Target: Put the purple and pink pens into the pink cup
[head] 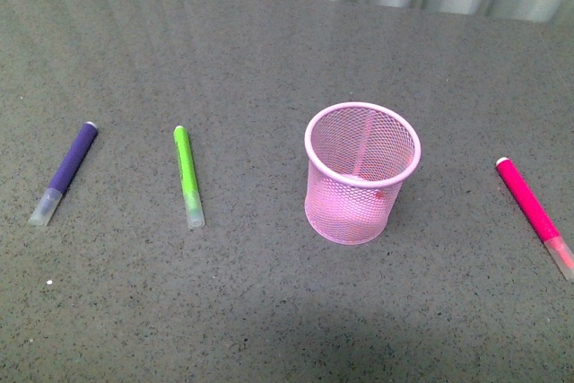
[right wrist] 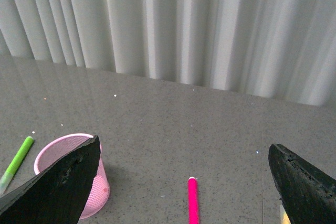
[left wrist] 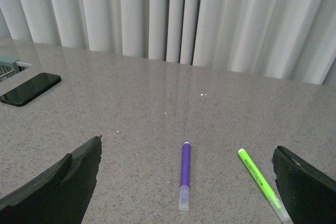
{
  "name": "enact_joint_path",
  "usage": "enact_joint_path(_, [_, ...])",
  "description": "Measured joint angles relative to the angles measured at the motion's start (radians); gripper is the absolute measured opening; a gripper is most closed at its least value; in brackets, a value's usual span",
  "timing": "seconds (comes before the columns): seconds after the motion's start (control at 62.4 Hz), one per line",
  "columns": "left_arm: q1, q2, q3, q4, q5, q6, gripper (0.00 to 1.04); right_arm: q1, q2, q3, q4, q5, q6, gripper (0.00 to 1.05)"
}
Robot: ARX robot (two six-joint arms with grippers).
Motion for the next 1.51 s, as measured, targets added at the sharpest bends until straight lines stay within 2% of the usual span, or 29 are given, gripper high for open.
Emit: enact_joint_path(1.506, [0.000, 0.000, 0.000, 0.000, 0.000, 0.000, 0.97, 0.000, 0.000, 0.000, 0.000, 0.000, 0.000, 0.97])
